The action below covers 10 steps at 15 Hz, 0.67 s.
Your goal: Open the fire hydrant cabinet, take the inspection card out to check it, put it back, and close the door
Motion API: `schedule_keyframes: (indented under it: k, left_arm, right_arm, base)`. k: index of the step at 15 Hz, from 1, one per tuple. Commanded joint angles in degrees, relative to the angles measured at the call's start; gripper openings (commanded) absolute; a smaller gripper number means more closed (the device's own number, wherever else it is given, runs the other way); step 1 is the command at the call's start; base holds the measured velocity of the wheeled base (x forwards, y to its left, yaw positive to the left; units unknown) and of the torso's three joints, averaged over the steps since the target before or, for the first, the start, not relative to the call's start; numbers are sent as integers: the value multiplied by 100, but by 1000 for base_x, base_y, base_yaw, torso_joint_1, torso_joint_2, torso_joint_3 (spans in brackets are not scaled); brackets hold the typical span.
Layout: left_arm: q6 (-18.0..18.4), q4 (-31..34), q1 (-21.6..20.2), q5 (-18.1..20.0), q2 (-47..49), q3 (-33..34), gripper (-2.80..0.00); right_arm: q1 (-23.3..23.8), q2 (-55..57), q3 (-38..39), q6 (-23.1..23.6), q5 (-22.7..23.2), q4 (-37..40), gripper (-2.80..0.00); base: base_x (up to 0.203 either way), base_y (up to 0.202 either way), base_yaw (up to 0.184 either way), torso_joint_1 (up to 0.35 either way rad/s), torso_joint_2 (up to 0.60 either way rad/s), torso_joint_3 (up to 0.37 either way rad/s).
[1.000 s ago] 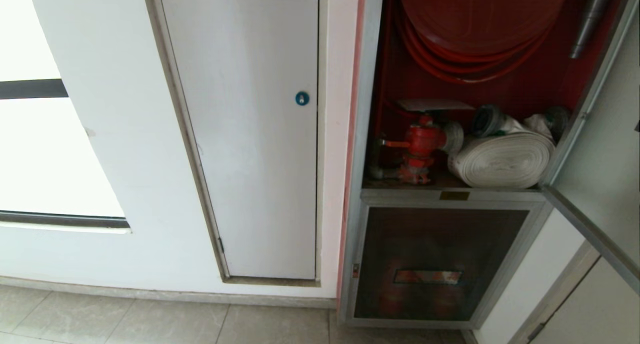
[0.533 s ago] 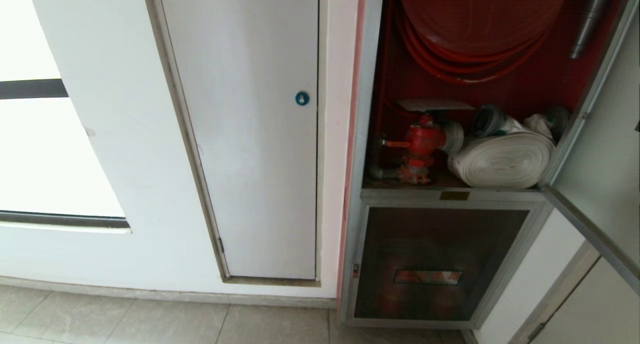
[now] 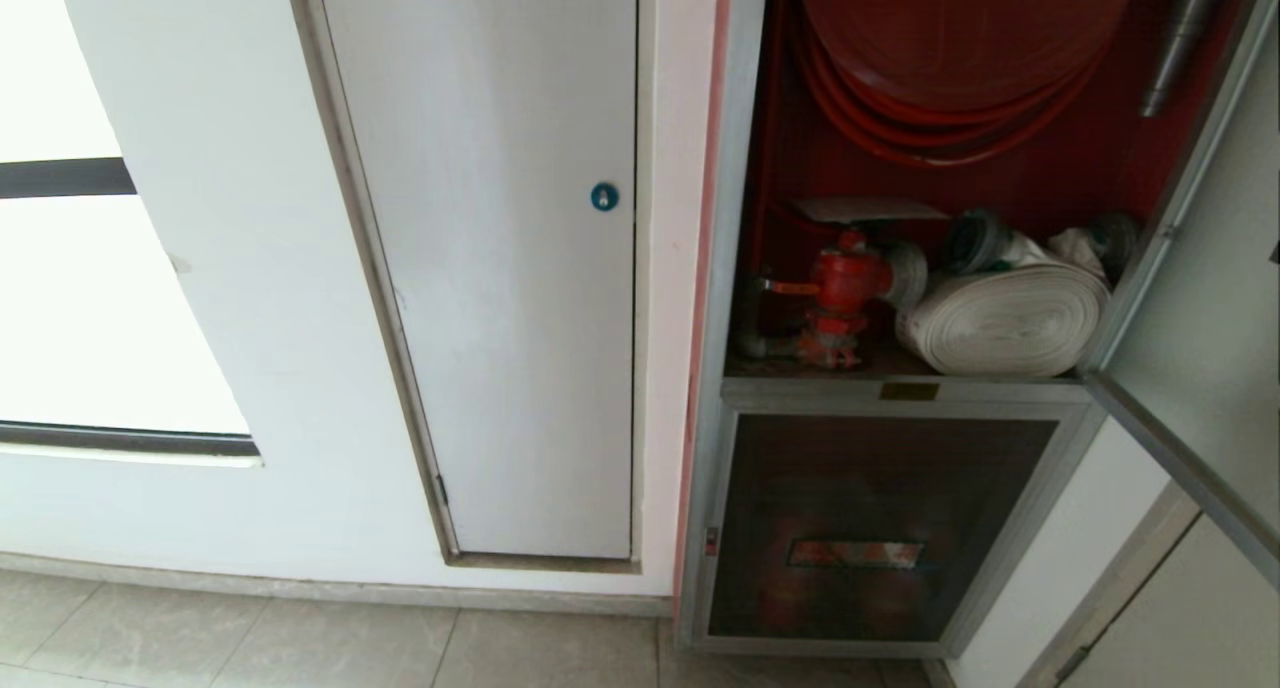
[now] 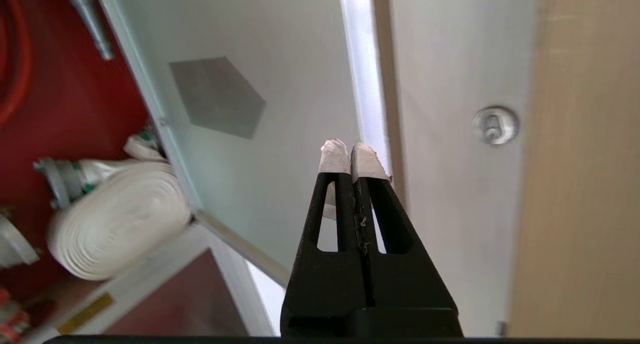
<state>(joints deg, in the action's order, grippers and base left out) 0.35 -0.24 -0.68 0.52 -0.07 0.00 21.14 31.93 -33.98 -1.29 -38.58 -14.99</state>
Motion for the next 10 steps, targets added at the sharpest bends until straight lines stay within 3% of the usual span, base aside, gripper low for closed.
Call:
schedule_keyframes:
  k: [1,5,10]
  left_arm:
    - [0,-2,-2,0,-1,18,-280]
    - [0,-2,-2,0,-1,18,-280]
    - [0,-2,-2,0,-1,18,-280]
  right_arm:
    - [506,382,-53,-218,309,-17,-280]
    - [1719,1085,-112,-876,883,-43,-280]
    - [3261,1675,-464,-1299,1830,-96,-280]
  base:
    - [0,0,0,0,0,0]
    - [0,0,0,0,0,0]
    - [0,0,0,0,0,0]
